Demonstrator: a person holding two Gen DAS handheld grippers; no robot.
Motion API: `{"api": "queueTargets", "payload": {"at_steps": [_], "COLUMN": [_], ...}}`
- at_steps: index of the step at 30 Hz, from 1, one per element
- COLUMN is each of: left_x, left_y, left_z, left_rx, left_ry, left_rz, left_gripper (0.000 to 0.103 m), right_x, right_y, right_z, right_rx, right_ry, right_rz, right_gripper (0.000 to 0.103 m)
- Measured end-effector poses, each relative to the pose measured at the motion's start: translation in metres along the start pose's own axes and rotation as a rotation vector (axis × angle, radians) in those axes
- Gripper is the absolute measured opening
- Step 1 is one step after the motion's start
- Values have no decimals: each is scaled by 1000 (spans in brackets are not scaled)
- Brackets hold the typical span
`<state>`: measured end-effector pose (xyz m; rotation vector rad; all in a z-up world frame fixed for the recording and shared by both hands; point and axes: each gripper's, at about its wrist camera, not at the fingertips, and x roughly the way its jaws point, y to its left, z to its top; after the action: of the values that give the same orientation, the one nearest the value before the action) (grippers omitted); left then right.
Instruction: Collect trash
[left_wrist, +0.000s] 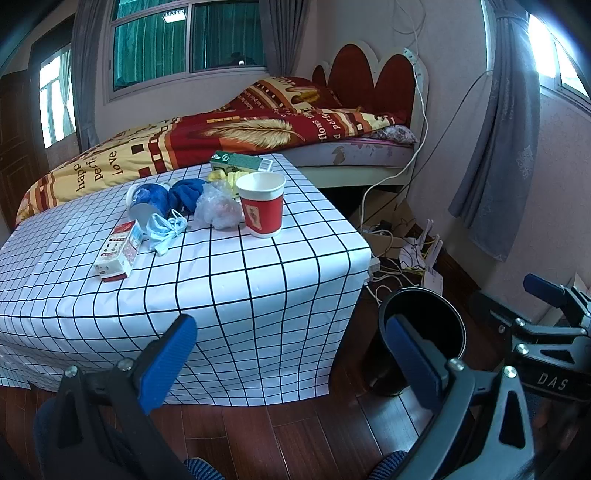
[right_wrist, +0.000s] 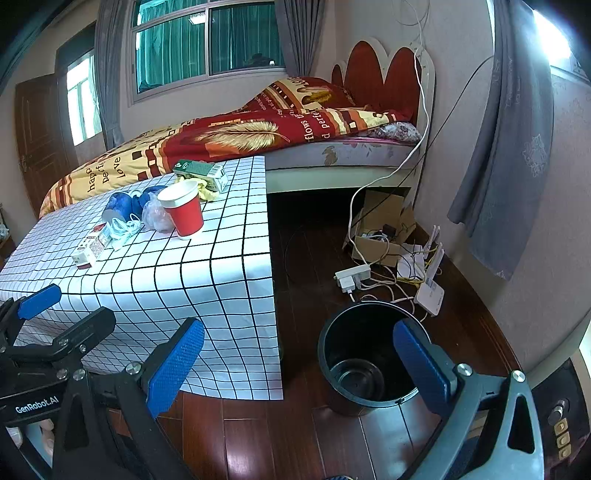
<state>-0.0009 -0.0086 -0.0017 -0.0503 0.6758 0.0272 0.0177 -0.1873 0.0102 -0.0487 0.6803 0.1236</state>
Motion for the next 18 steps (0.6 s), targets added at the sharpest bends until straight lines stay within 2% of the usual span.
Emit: {"api": "queueTargets", "payload": {"at_steps": [13, 18], "left_x": [0, 3], "left_y": [13, 26], "left_z": [-4, -1], "left_rx": [-13, -21], "left_ry": [3, -1], "left_rz": [6, 38], "left_gripper": [103, 103], "right_x": [2, 5], "right_y": [7, 15], "right_z": [-3, 2], "right_rx": [-7, -37], "right_ry": [8, 3], "right_rz": [9, 44], "right_gripper": [103, 103]}}
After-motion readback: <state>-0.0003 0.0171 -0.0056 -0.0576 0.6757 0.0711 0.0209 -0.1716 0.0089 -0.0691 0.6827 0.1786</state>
